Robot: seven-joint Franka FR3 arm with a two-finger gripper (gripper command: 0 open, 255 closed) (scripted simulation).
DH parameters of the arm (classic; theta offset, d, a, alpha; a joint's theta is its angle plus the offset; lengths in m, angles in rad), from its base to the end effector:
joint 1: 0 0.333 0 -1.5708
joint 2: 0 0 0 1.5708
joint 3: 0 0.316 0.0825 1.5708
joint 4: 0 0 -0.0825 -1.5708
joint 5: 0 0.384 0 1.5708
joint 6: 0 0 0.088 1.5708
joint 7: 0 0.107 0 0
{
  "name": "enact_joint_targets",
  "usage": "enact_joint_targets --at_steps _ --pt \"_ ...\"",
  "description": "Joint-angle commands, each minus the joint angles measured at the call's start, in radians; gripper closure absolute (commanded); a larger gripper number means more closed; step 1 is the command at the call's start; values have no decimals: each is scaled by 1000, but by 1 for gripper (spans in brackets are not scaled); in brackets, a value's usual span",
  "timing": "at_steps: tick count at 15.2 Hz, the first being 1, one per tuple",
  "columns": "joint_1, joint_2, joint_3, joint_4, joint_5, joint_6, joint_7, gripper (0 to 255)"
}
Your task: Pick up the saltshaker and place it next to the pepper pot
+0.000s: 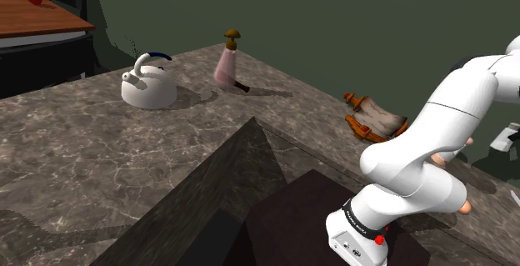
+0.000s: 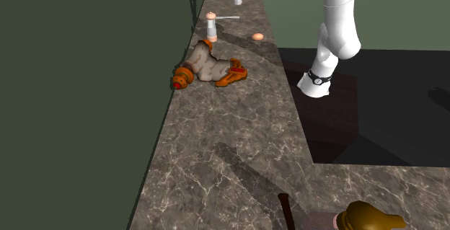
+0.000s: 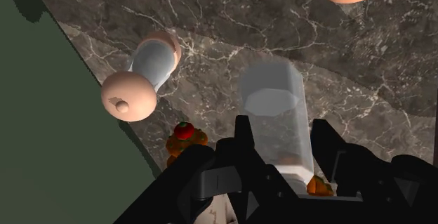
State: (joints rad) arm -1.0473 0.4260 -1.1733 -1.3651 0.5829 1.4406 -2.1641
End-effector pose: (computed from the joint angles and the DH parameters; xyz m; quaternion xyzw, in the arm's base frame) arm -0.2017 -0.5843 0.5819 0.9942 0.0027 0.1071 0.0123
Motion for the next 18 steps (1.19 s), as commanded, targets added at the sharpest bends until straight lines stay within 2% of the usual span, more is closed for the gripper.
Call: enact_joint_targets --at_steps 1,9,18 --pt "15 -4 -4 -35 -4 28 -8 255" --pt "64 -10 -12 -161 -7 136 -35 255" --pt "88 5 -4 -273 13 243 -70 255"
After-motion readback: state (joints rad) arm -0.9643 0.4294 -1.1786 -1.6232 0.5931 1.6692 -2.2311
